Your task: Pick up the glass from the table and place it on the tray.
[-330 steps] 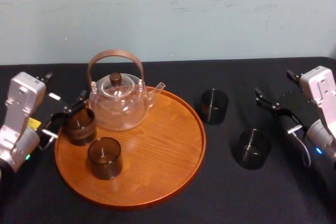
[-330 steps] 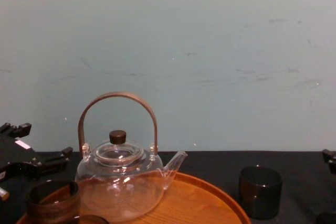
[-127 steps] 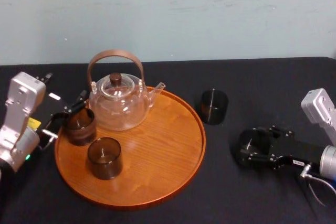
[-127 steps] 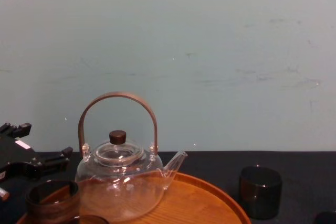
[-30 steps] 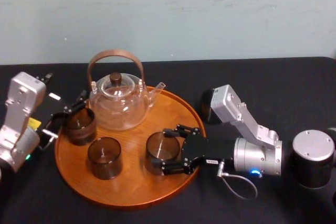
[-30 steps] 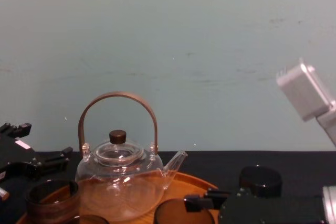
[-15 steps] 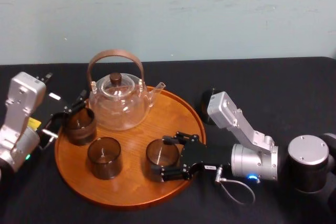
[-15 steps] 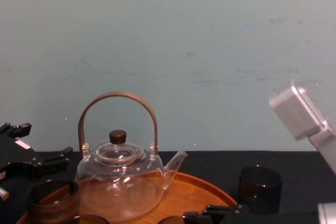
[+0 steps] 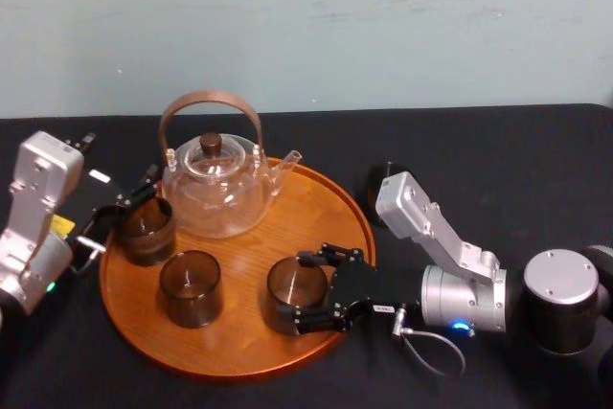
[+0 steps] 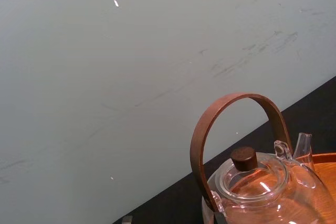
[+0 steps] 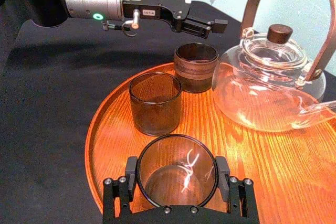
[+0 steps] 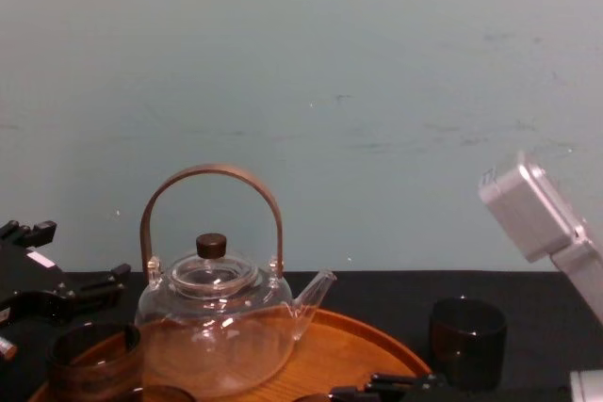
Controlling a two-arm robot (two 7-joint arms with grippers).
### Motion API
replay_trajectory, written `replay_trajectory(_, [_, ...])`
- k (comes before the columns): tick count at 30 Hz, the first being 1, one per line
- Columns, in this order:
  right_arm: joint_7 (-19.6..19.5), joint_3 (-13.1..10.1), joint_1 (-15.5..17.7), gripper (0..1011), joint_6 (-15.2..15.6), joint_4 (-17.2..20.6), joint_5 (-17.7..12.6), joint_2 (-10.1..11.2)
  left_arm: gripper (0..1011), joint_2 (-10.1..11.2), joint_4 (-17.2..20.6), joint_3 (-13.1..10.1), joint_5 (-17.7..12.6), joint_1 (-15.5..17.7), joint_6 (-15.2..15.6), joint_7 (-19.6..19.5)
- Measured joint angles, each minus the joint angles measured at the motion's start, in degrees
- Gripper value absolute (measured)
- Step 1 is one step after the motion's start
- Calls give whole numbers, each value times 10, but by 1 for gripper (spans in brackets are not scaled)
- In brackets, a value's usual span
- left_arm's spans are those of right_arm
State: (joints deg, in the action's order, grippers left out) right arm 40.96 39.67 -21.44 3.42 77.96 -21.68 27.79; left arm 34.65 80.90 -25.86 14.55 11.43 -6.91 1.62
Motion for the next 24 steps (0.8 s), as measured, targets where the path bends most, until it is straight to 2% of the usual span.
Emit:
replay_trajectory(4, [0,0,0,907,0,0,-1,0,1001,0,0,0,0,0,0,0])
replay_trajectory(9, [0,0,0,998,0,0,-1,0,1001,0,0,0,0,0,0,0])
replay_trajectory(24, [1,-1,0,1002,1,0,-2,0,1001,0,0,0,0,0,0,0])
